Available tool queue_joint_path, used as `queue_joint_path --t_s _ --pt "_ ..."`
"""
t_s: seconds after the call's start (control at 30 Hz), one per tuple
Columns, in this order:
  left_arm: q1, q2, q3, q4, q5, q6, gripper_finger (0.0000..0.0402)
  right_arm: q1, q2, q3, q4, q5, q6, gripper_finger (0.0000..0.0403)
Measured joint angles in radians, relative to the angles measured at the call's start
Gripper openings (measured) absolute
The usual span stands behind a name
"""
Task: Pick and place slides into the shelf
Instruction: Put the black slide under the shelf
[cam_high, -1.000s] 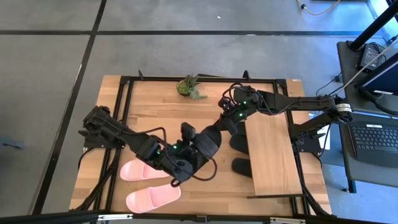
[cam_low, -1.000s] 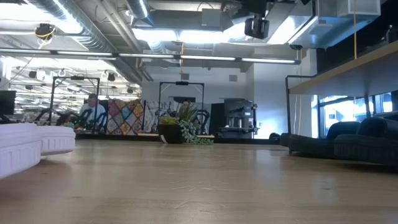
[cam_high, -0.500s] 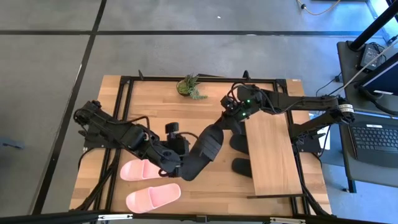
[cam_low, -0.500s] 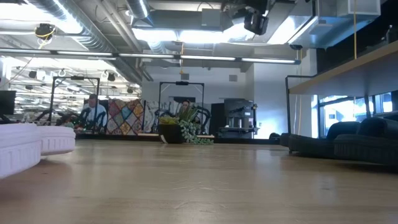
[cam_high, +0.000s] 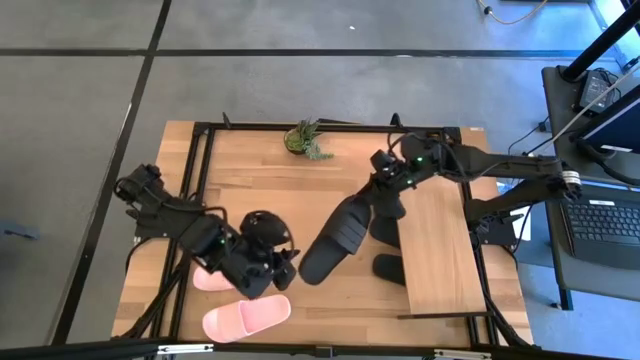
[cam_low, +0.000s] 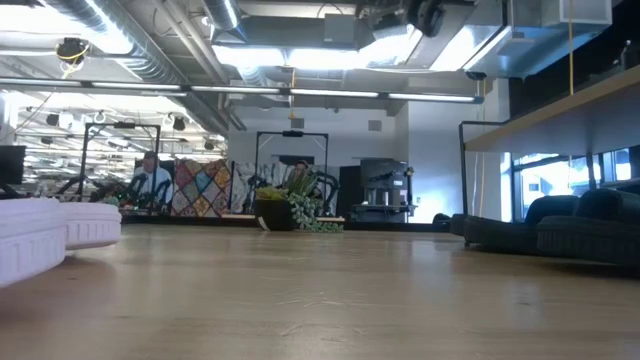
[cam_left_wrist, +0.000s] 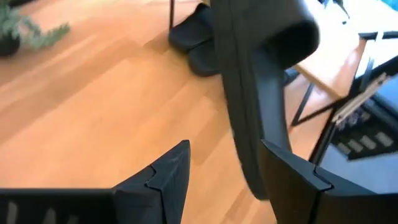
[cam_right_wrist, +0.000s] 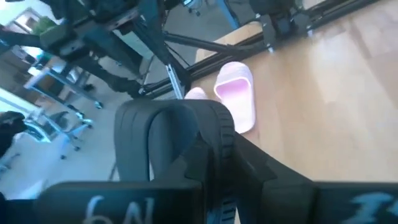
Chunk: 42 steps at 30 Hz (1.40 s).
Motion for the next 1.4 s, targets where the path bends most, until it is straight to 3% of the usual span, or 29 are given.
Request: queue_joint_path --t_s 0.3,0.57,0.73,0.93,1.03,1.13,1.27,1.4 --pt "-0.043 0.012 -0.123 0.151 -0.067 -0.201 0.018 0.0 -0.113 0.0 -0.044 0.138 -0.038 0.0045" --pt "-0.044 -0.013 -0.26 0.164 -0.07 -0.298 0.0175 -0.001 -0.12 0.0 -0.086 0.148 -0.056 0.0045" --pt "-0.044 -0.125 -0.373 0.138 -0.009 -0.331 0.0166 -0.001 -0.121 0.0 -0.102 0.148 -0.064 0.0045" --pt "-0.051 -0.375 -0.608 0.154 -0.005 -0.444 0.0163 -0.001 -0.12 0.0 -0.122 0.148 -0.066 0.0045" --pt "-0.056 -0.488 -0.763 0.331 -0.028 -0.451 0.0163 -0.001 -0.12 0.0 -0.125 0.148 -0.065 0.0045" --pt "-0.055 -0.545 -0.926 0.658 -0.077 -0.351 0.0163 -0.001 -0.12 0.0 -0.126 0.148 -0.065 0.0045" --pt "-0.032 -0.525 -1.124 1.161 -0.123 -0.198 0.0163 -0.001 -0.12 0.0 -0.126 0.148 -0.063 0.0045" --pt "-0.006 -0.464 -1.217 1.497 -0.138 -0.026 0.0163 -0.001 -0.116 0.0 -0.126 0.156 -0.061 0.0045"
